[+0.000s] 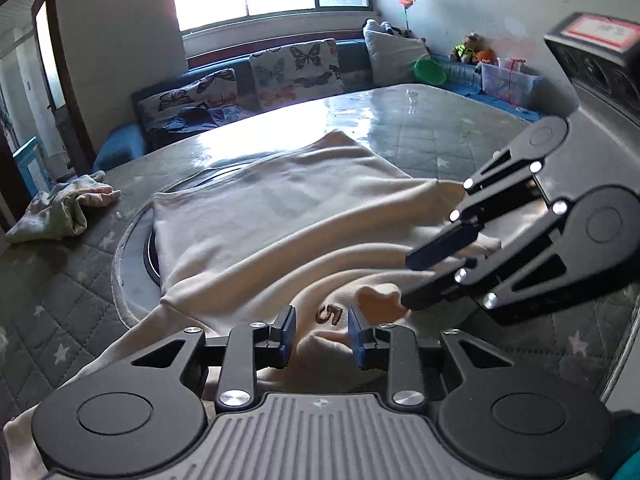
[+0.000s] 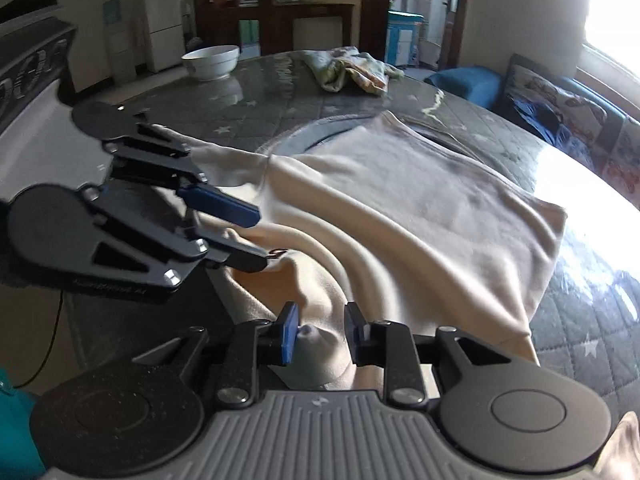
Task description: Fold clothes
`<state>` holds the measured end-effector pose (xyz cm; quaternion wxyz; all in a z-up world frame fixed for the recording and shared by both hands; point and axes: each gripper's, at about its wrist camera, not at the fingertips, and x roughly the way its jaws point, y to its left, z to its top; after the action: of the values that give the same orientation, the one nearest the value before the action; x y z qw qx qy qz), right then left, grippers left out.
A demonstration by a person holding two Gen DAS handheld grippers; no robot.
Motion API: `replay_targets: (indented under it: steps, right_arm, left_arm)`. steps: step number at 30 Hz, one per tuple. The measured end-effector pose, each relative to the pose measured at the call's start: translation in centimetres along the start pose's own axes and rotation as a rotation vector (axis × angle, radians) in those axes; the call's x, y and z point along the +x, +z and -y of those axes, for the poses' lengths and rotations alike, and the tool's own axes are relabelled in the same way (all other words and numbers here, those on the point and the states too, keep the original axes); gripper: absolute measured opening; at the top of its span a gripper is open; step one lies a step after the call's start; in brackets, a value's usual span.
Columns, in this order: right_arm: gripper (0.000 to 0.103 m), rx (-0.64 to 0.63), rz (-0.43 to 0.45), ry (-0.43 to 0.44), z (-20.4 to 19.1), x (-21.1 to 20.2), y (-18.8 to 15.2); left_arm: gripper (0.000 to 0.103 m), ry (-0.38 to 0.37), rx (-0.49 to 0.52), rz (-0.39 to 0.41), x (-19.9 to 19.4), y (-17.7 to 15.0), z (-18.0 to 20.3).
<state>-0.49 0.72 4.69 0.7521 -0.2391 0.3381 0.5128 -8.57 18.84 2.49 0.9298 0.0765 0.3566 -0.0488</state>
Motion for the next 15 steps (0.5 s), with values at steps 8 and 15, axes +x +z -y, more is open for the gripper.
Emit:
replay_targets:
  steps: [8,15]
  right_arm:
    - [0.01,-0.019,0.004,-0.011,-0.7,-0.8,-0.6]
    - [0.006,-0.04,0.055,-0.024,-1.7,-3.3,-1.1]
  left_arm:
    - [0.007,0.012,-0.024,0.02,-1.4,-0.8,0.0]
    - [0.006,-0.006,-0.05,0.068,-4.4,-1.6,0.0]
